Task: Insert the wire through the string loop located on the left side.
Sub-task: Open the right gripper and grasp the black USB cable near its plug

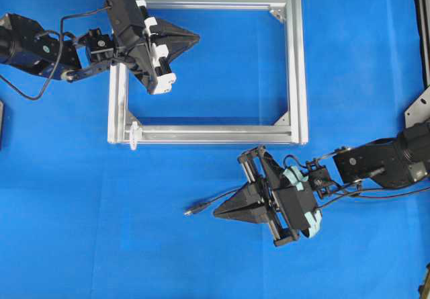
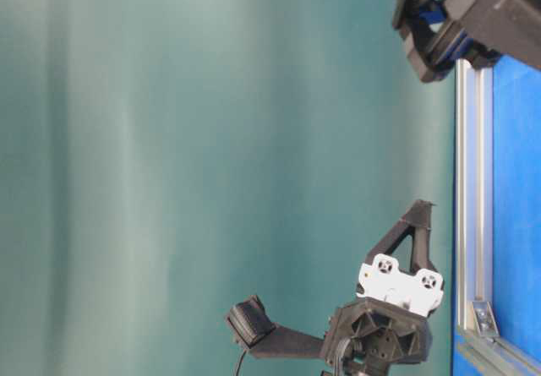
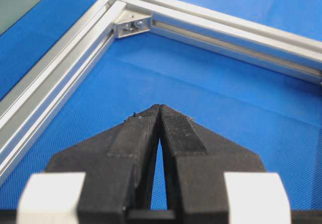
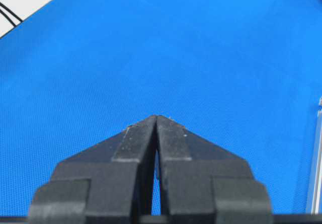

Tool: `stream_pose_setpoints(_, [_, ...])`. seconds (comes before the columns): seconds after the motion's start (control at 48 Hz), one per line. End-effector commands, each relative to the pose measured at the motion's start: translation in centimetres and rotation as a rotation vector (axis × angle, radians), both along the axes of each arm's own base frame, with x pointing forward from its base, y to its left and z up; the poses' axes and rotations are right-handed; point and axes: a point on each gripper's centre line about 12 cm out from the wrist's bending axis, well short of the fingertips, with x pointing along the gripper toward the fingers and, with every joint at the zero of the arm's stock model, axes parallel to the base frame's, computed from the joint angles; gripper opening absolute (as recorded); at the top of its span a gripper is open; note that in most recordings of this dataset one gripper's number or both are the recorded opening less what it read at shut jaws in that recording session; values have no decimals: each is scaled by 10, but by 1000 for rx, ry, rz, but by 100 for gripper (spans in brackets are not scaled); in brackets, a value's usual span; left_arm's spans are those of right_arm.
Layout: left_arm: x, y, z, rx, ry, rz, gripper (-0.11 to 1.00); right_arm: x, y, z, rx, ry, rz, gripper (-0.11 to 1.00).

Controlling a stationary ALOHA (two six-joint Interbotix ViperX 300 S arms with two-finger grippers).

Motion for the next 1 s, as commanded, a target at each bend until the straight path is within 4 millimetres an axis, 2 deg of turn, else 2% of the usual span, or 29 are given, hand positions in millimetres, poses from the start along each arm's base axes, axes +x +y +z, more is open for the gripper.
stream_pose_setpoints(0.0, [2, -5, 18, 13, -28, -23, 0, 1, 2, 29, 27, -76, 3, 1])
stream_pose_setpoints(0.125, [1, -5, 18, 6, -15, -24, 0, 0, 2, 29, 21, -62, 4, -2])
stream_pose_setpoints(0.667, [0, -6, 17, 6, -10, -26, 0, -5, -2, 23, 55, -1, -15, 0])
stream_pose_setpoints(0.792, [0, -6, 17, 6, -10, -28, 0, -3, -1, 24, 75, 3, -21, 23])
stream_pose_setpoints(0.979, [-1, -6, 17, 5, -7, -27, 0, 0, -3, 24, 89, 7, -37, 79])
